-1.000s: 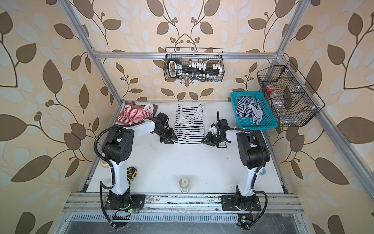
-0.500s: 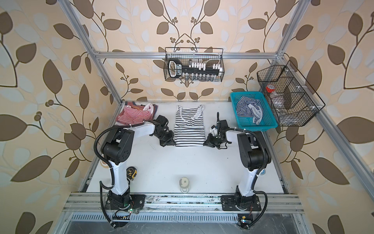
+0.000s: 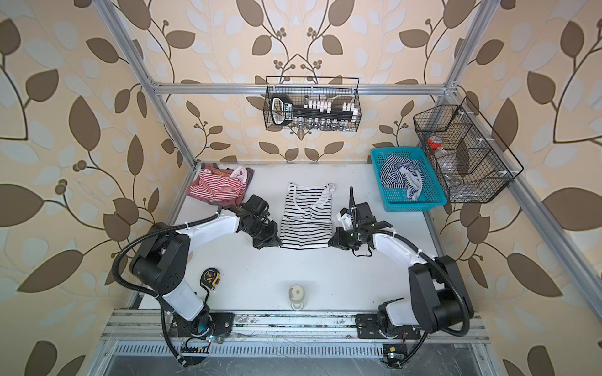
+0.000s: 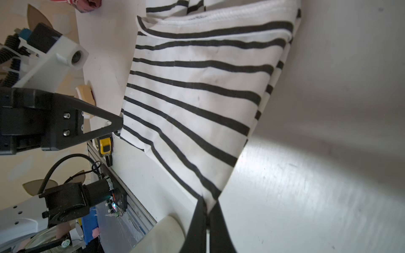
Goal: Fold and stack tank tops
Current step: Fold the tank top at the top-center of the table.
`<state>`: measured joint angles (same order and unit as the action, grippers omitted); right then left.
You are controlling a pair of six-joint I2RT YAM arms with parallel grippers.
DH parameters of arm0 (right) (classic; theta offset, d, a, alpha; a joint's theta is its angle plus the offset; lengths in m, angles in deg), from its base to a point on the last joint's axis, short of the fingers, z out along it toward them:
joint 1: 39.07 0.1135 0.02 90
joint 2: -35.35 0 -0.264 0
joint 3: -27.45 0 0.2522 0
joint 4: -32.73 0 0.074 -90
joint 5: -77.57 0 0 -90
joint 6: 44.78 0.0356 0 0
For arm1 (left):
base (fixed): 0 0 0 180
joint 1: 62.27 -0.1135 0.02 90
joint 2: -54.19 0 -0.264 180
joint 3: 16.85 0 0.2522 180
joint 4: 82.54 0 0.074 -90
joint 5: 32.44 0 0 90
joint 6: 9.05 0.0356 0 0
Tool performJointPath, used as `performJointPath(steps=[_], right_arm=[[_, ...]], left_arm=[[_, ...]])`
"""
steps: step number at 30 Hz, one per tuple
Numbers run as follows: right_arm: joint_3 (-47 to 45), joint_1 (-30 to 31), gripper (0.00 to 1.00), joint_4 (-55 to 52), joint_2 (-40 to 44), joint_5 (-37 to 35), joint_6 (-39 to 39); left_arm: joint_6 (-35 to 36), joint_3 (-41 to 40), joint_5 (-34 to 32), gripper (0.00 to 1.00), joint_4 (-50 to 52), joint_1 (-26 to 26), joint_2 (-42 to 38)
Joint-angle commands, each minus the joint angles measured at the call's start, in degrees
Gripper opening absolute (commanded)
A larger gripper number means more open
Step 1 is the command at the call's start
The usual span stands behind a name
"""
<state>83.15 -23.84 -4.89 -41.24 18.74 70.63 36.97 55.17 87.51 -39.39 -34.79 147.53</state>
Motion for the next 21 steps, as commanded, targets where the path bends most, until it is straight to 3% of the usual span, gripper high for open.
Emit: performJointPath(steps=[1,10,15,21], right_arm=[[-1.9,0.8,0.0,-3.0,5.6,-2.1,1.8],[0.9,1.0,0.0,-7.8,14.3,-3.2,3.0],[4.9,-0.3,0.0,-7.5,11.6,-2.3,2.8],[10.3,-3.7,0.0,-6.3,4.5,0.9,0.9]], left_arm=[[-2.9,-1.7,-2.5,0.0,0.7,1.1,-6.0],[-3.8,2.4,-4.6,0.0,4.3,1.2,-13.4],[-2.4,7.8,-4.9,0.0,5.6,1.2,-11.4],[0.7,17.0,-5.3,0.0,7.7,0.7,-2.6]])
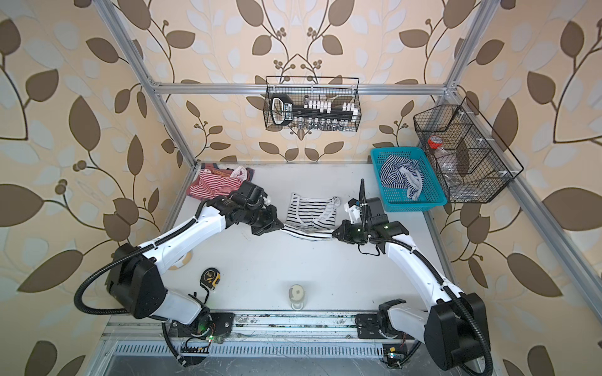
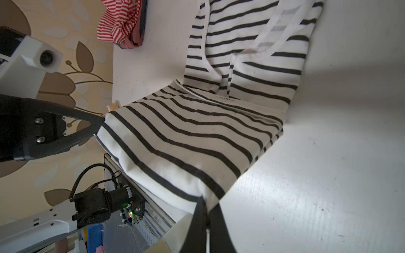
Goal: Fold and stack tank tops
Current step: Fold the tank top at the top-center of the table.
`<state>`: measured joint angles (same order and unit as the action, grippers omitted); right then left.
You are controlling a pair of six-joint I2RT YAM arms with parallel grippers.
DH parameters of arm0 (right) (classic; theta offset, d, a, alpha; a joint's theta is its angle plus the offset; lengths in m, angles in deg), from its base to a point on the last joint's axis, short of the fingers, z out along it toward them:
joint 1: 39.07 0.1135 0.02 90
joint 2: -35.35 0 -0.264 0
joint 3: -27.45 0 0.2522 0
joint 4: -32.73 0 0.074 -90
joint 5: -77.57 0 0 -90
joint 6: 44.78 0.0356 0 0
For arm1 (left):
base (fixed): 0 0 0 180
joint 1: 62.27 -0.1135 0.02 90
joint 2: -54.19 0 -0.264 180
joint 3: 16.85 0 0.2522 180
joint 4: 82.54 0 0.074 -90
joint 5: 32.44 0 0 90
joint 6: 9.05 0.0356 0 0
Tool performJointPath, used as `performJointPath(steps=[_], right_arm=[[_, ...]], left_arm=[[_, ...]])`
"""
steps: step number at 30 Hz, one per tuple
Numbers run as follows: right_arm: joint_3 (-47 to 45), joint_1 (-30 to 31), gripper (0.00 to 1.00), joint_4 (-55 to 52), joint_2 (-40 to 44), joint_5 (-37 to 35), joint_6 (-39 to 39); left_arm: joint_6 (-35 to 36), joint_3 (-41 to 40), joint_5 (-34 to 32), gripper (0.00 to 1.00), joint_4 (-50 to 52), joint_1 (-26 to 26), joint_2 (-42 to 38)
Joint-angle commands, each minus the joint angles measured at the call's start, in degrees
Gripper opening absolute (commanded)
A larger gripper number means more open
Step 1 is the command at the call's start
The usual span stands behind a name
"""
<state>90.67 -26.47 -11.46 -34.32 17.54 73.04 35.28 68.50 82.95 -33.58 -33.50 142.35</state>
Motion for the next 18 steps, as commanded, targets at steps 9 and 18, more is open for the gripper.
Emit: performJointPath(steps=[9,18], right_arm=[[11.0,-3.8,0.0,1.3,-14.0,5.7,-3.7],[16.6,-5.9,0.0,2.6,-23.3,8.3,-4.4]], left_arm=[[3.5,13.0,1.5,0.0,1.6,-4.0,12.0],[5.2,21.4,3.4,0.0,2.8,-6.3,20.6]])
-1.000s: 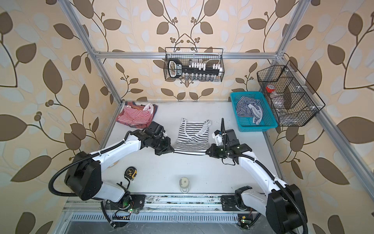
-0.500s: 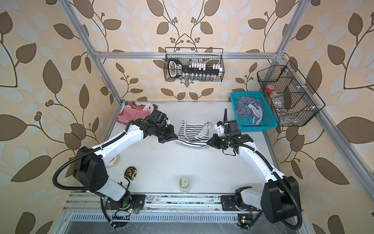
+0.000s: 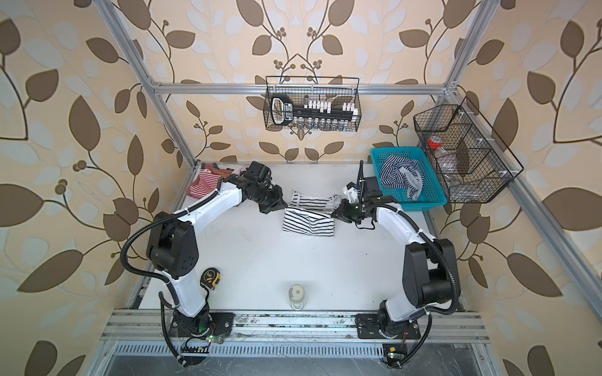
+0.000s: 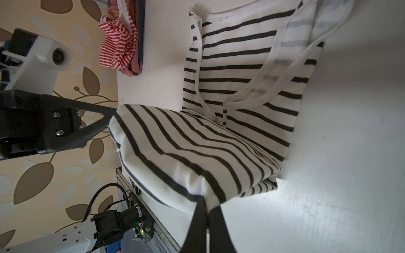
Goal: Fold and stack tank tops
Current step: Fold the tank top at the top-center of the table.
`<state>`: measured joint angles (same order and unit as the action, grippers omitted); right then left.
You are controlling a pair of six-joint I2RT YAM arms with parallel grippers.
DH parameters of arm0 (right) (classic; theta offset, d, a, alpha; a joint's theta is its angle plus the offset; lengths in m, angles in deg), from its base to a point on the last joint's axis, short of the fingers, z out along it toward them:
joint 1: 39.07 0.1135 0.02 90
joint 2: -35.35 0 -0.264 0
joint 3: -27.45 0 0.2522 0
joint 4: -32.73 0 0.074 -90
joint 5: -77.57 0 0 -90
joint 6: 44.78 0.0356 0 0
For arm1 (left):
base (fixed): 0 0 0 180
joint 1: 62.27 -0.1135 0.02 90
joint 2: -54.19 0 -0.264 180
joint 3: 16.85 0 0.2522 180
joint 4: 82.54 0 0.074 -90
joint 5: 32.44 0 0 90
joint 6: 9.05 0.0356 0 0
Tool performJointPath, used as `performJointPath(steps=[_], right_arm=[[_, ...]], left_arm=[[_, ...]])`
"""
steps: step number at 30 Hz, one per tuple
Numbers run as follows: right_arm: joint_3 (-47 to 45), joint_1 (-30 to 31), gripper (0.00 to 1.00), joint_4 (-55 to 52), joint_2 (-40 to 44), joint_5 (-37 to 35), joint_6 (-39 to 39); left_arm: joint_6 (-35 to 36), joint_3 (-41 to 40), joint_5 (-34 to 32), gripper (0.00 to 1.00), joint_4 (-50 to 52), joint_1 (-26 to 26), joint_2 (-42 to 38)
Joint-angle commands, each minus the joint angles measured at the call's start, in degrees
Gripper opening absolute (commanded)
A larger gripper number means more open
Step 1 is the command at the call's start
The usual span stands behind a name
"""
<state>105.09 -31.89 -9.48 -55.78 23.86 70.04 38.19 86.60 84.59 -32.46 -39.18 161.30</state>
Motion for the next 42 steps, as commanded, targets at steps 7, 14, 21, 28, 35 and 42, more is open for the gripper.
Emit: performJointPath(steps=[7,14,21,28,35,42], right_arm=[[5.8,-2.2,0.0,2.5,-8.4,3.3,-0.6],[11.5,-3.3,0.02,3.1,-16.3,4.5,0.0],[16.1,-4.6,0.03,4.3,-22.9,4.8,1.5],[20.6,-5.5,0.06,6.0,-29.8,5.7,3.6],[21.4,-6.2,0.18,10.7,-32.1,6.6,6.9],[16.4,-7.4,0.38,19.1,-23.1,5.3,10.2]], left_arm=[[2.9,9.1,3.4,0.0,2.2,-2.4,8.2],[4.3,18.6,4.8,0.0,4.7,-3.7,16.8],[3.6,25.9,6.3,0.0,4.9,-5.5,24.4],[2.0,34.8,7.8,0.0,4.3,-7.0,31.6],[-0.4,36.2,9.0,0.18,0.4,-7.8,33.6],[-1.4,37.9,7.2,0.35,-1.7,-9.1,30.1]])
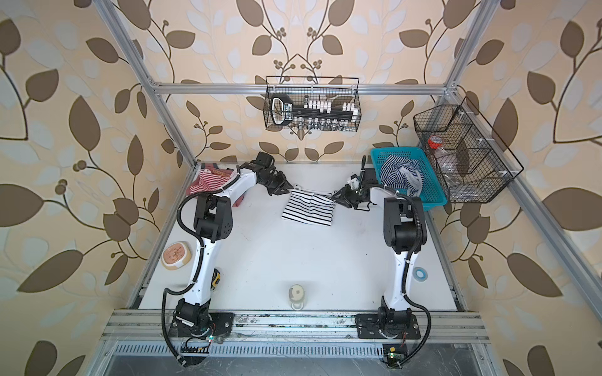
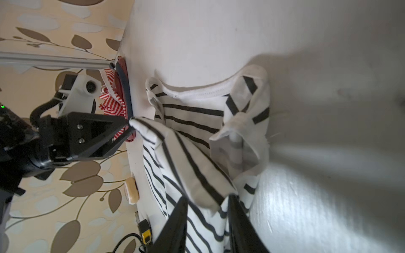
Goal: Fold and stack tank tops
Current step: Fold the tank top at the top-center of the table, then smooth out the tank top at the top-center of the table.
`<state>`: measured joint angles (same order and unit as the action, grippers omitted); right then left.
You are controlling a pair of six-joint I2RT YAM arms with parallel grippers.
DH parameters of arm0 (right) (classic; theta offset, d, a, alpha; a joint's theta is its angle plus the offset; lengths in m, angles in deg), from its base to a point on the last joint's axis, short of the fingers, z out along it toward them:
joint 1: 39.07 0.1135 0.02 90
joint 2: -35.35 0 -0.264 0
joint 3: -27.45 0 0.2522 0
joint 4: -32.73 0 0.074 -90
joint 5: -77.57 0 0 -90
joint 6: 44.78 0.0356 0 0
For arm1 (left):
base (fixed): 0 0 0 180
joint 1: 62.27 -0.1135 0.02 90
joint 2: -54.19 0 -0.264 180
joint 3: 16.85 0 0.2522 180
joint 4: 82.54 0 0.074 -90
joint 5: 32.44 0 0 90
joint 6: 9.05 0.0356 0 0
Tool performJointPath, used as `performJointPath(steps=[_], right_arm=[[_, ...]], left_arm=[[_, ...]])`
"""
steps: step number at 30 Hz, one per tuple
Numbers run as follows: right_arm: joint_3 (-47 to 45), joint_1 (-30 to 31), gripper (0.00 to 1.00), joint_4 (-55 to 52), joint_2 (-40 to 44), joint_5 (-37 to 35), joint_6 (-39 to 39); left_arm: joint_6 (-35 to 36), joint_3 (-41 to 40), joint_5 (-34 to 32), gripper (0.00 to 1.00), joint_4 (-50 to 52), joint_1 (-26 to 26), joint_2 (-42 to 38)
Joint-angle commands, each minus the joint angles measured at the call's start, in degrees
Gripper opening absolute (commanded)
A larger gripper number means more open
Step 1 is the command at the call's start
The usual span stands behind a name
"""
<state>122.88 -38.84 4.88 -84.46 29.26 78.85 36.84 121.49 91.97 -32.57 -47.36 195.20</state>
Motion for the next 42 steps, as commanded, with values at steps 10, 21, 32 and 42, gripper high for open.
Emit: performJointPath(steps=[10,21,32,42], right_arm=[[-8.1,1.4,0.35,4.9,15.3,0.5,-0.3],[-4.0,8.8,0.1,8.0,3.7,3.3,2.2],[-2.6,5.6,0.1,11.0,-5.7,3.1,4.9],[-2.6,5.0,0.1,8.1,-6.8,3.1,1.8]], left_arm=[[3.1,-6.7,-3.2,0.31,-2.5,0.8,-14.7],[1.2,-2.0,4.3,0.08,-5.5,5.7,-4.1],[-5.3,2.2,3.8,0.1,-12.4,2.4,5.9],[-5.5,-0.4,3.9,0.12,-13.9,0.8,4.1]])
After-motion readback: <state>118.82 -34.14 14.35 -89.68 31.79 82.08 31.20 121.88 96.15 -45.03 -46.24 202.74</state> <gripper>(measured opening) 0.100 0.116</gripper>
